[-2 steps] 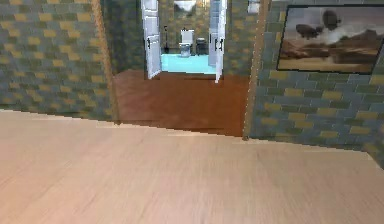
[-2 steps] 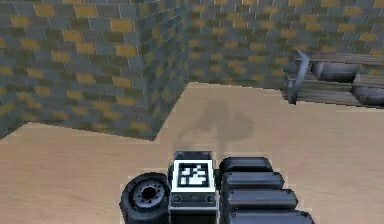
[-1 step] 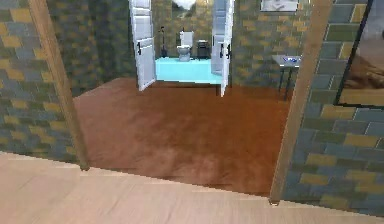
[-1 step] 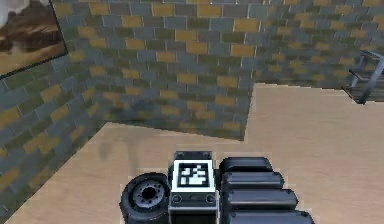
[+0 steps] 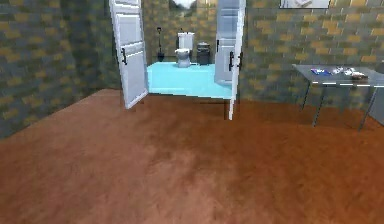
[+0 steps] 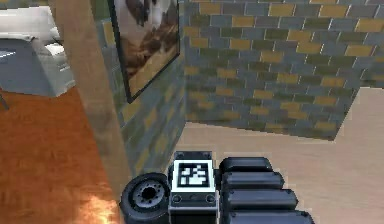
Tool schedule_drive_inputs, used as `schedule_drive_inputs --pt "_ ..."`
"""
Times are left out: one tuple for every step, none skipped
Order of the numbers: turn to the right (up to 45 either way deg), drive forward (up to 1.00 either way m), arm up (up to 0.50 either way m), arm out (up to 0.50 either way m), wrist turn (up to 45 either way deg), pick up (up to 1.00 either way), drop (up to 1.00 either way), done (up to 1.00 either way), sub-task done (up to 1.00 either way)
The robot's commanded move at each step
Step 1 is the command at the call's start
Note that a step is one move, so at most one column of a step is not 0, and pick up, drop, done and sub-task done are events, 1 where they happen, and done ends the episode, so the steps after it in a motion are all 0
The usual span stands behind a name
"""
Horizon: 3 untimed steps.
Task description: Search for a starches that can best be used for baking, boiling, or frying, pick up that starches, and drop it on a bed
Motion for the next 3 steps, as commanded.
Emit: schedule_drive_inputs --pt "0.0 1.0 0.0 0.0 0.0 0.0 0.0 0.0 0.0" --pt "-3.0 0.0 0.0 0.0 0.0 0.0 0.0 0.0 0.0" --pt "0.0 1.0 0.0 0.0 0.0 0.0 0.0 0.0 0.0"
